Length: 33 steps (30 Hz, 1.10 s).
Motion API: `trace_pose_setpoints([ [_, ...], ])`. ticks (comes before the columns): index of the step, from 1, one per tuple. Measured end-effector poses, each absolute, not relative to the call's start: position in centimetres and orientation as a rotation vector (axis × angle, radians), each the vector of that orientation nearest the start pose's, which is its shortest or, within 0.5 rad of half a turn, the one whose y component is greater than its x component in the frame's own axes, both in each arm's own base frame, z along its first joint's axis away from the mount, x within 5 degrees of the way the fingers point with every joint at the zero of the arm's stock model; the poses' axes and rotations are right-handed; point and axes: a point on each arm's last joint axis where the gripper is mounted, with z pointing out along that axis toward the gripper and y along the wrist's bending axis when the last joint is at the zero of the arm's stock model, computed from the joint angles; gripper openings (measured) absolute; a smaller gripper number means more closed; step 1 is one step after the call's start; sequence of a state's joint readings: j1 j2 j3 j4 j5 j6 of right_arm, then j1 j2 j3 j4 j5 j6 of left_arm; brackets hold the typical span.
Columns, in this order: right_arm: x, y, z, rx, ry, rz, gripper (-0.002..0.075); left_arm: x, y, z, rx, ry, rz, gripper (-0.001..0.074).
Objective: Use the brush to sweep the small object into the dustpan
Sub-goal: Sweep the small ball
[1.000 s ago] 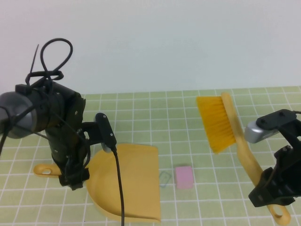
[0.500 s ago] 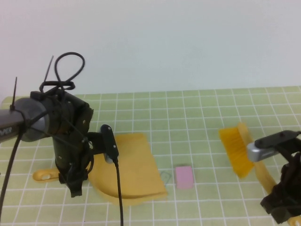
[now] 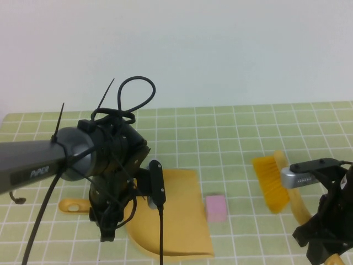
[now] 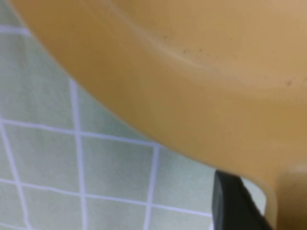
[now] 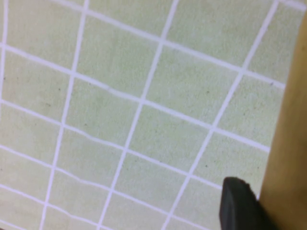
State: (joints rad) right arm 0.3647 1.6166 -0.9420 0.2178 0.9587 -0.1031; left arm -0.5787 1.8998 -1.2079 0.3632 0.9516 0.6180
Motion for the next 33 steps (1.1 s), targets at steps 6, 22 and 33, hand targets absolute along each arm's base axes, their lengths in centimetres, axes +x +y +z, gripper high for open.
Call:
trace_pose_setpoints([
  [6, 25.4, 11.7, 18.3, -0.493, 3.126, 0.290, 0.0173, 30.9, -17.1, 16.7, 1.982, 2.364, 0.460, 0.0216],
  [22, 25.7, 18.3, 17.1, -0.656, 3.084, 0.452, 0.0173, 31.0, -17.2, 16.7, 1.948, 2.371, 0.452, 0.0216],
  [33, 26.9, 20.6, 21.6, -0.719, 3.000, 0.549, 0.0173, 31.2, -17.3, 16.7, 1.927, 2.345, 0.465, 0.0216],
])
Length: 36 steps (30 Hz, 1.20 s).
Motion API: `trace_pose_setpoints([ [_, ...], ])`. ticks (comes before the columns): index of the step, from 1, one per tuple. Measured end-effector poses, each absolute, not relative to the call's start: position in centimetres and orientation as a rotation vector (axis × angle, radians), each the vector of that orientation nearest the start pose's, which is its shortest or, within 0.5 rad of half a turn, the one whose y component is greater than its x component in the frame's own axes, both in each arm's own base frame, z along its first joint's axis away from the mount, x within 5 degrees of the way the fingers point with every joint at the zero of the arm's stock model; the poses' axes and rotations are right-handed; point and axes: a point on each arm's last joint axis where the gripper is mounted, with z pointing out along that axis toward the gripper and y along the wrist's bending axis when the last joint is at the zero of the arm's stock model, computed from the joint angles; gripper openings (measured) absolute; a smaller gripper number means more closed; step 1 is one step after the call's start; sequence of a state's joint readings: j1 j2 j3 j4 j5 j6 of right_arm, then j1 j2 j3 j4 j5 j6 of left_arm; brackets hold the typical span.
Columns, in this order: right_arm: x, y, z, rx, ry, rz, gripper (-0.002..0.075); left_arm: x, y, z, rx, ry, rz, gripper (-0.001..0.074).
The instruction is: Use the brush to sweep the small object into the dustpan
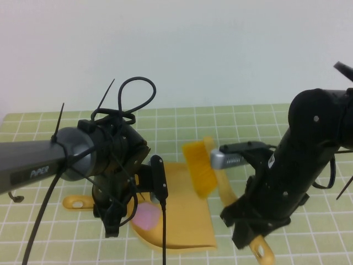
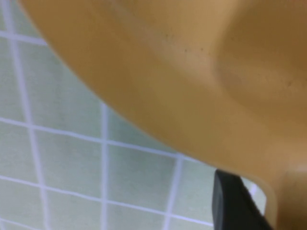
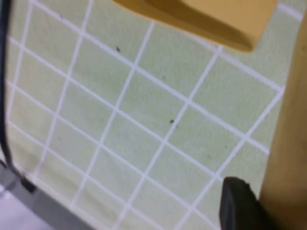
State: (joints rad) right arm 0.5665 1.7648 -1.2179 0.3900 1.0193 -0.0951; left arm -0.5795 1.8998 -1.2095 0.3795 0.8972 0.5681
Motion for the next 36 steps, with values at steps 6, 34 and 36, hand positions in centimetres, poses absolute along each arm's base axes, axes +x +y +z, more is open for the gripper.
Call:
trace_pose_setpoints([
  [6, 28.3, 20.5, 21.7, -0.531, 2.913, 0.483, 0.0173, 31.6, -17.3, 16.8, 1.933, 2.294, 0.496, 0.0245],
  [34, 26.9, 20.0, 15.1, -0.443, 3.070, 0.481, 0.0173, 27.6, -15.8, 28.5, 1.451, 2.273, 0.290, 0.0020],
  [36, 26.9, 20.0, 14.3, -0.442, 3.094, 0.469, 0.0173, 26.8, -15.6, 30.2, 1.371, 2.244, 0.231, 0.0008],
])
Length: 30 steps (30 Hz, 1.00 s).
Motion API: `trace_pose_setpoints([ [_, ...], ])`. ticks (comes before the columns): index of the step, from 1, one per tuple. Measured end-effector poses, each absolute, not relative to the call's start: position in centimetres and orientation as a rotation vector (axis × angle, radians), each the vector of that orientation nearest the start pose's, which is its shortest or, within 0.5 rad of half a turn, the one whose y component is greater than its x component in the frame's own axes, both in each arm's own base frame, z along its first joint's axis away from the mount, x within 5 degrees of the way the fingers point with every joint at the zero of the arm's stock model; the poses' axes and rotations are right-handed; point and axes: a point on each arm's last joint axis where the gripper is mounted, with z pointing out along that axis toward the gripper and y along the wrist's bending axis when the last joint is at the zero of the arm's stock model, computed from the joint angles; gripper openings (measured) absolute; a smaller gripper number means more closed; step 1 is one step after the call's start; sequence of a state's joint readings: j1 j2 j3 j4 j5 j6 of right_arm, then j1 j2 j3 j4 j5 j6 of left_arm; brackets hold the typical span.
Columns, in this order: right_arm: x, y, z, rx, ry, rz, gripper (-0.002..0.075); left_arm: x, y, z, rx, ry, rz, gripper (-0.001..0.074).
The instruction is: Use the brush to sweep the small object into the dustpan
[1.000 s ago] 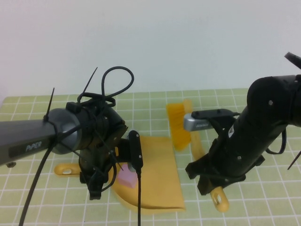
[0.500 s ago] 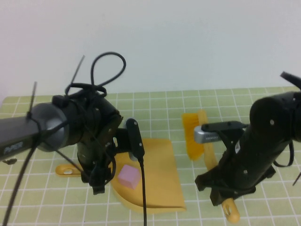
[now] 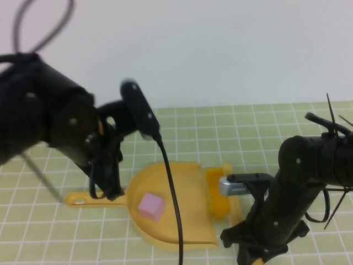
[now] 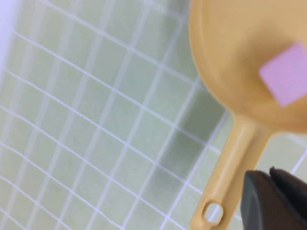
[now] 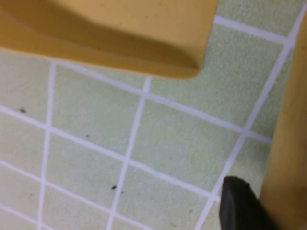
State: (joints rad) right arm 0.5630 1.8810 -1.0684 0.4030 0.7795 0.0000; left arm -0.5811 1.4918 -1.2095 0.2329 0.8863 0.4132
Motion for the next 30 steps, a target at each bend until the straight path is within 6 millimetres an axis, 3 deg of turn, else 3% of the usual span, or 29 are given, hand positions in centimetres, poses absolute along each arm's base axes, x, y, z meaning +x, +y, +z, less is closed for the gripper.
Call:
trace_pose_setpoints([
  [10, 26.7, 19.8, 14.2, -0.521, 3.110, 0.440, 0.0209, 21.3, -13.0, 38.3, 1.112, 2.035, 0.042, -0.0001],
  [16, 26.6, 19.5, 14.1, -0.589, 3.125, 0.396, 0.0281, 18.8, -11.5, 40.6, 0.955, 2.002, -0.041, -0.0001],
  [19, 26.6, 19.4, 14.7, -0.639, 3.136, 0.372, 0.0288, 17.8, -10.5, 40.3, 0.897, 1.980, -0.032, -0.0001],
  [27, 26.4, 19.3, 19.1, -0.679, 3.037, 0.405, 0.0299, 14.2, -8.5, 37.3, 0.765, 1.833, -0.132, -0.0002],
  [30, 26.4, 19.2, 19.4, -0.679, 3.029, 0.408, 0.0316, 12.7, -7.6, 36.2, 0.718, 1.768, -0.170, -0.0002],
])
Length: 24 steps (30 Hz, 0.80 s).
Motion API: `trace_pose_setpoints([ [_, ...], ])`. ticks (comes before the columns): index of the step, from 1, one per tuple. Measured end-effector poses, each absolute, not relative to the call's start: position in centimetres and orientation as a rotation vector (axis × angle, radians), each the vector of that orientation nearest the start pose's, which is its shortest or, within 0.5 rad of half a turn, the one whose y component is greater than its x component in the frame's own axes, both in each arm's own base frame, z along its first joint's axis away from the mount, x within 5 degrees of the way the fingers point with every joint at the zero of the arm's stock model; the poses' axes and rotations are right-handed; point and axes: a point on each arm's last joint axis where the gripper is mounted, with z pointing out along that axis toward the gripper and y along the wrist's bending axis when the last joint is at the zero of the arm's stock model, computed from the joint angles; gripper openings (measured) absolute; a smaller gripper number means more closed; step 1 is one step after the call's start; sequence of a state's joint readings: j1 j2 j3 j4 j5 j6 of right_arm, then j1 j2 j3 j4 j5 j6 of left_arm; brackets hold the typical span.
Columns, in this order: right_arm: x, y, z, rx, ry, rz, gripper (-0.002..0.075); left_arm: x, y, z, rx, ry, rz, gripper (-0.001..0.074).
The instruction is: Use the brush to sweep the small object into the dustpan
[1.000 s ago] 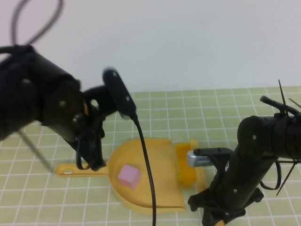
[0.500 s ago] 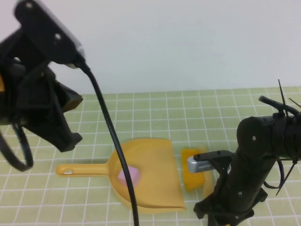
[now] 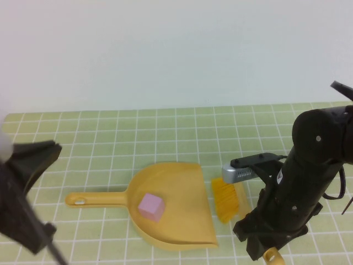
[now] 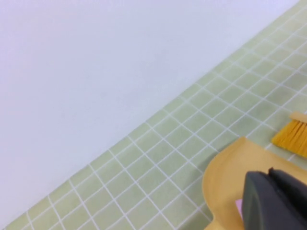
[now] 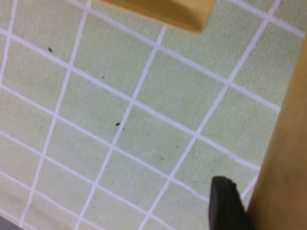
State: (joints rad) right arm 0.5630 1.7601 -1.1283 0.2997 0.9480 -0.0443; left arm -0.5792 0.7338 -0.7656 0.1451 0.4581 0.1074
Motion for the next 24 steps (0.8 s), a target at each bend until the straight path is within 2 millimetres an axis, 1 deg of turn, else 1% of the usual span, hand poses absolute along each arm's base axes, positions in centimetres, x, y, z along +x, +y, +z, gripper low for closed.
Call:
trace_pose_setpoints([
  [5, 26.4, 19.2, 19.4, -0.680, 3.022, 0.404, 0.0331, 10.7, -6.4, 34.4, 0.696, 1.697, -0.189, -0.0002],
  [10, 26.4, 19.2, 19.4, -0.677, 3.023, 0.404, 0.0334, 8.7, -5.2, 32.9, 0.658, 1.577, -0.216, -0.0002],
  [14, 26.5, 19.3, 19.4, -0.671, 3.015, 0.406, 0.0335, 7.5, -4.6, 31.8, 0.629, 1.511, -0.237, -0.0002],
  [19, 27.3, 19.6, 19.4, -0.606, 2.938, 0.420, 0.0335, 6.5, -3.9, 31.0, 0.589, 1.466, -0.268, -0.0002],
  [20, 27.5, 19.6, 19.3, -0.597, 2.928, 0.420, 0.0335, 6.3, -3.9, 30.9, 0.585, 1.458, -0.270, -0.0002],
  [24, 27.8, 19.8, 17.5, -0.590, 2.972, 0.398, 0.0335, 6.1, -3.7, 30.7, 0.579, 1.443, -0.274, -0.0002],
])
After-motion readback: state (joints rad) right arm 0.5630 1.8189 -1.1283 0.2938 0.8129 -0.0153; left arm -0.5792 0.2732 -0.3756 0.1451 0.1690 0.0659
